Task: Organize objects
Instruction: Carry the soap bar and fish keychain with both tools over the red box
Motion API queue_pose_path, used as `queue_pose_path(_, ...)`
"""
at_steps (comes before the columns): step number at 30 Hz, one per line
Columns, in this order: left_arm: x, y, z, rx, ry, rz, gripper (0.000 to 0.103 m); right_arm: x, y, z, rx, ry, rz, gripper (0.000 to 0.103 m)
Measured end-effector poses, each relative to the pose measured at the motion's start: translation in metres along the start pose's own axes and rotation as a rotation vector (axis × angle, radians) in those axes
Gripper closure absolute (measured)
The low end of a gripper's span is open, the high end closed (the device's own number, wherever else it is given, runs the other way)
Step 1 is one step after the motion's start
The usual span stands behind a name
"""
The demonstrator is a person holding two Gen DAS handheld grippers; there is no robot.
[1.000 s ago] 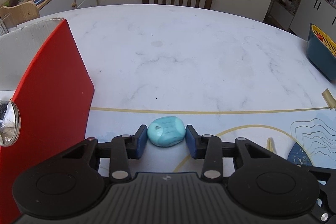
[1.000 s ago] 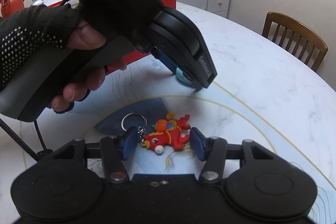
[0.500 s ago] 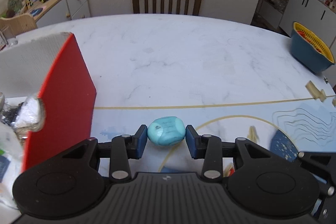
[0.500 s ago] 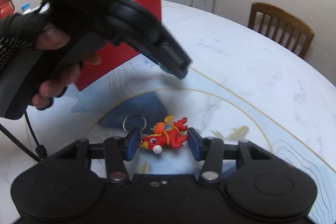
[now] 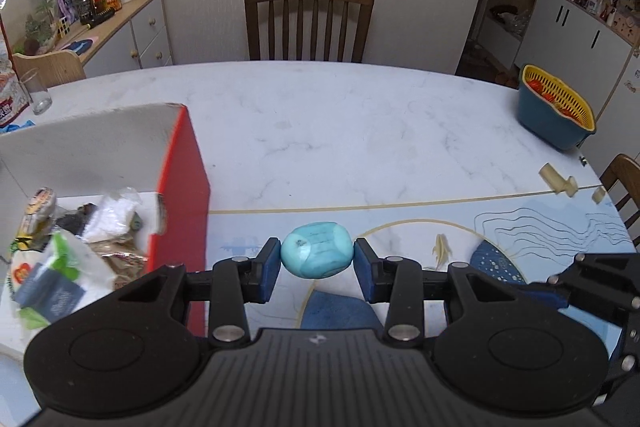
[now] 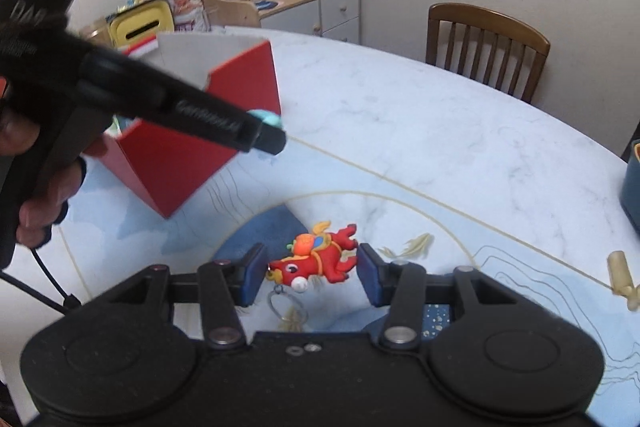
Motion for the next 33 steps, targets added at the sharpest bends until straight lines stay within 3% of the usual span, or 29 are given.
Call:
queue_pose_path(14,0.003,0.057,-0.046,-0.011,-0.007,0.004,0.064,0.048,0.04,-0.039,0.017,-0.026,0.069,0.056)
queue_pose_path(33,0.014,0.105,-0.147,0.008,-0.032,0.042,0.064,0.116,0.015,-0.11,0.022,0.039,0.128,0.056)
Point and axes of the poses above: each gripper's, at about its wrist camera, not at the fingertips, and y roughly against the way its jaws point, z to its right, x to its top, the point moved 7 cm from there along -y, roughly the way its jaws point, and after that the axes turned 6 degrees about -x, right-handed, at the moved point
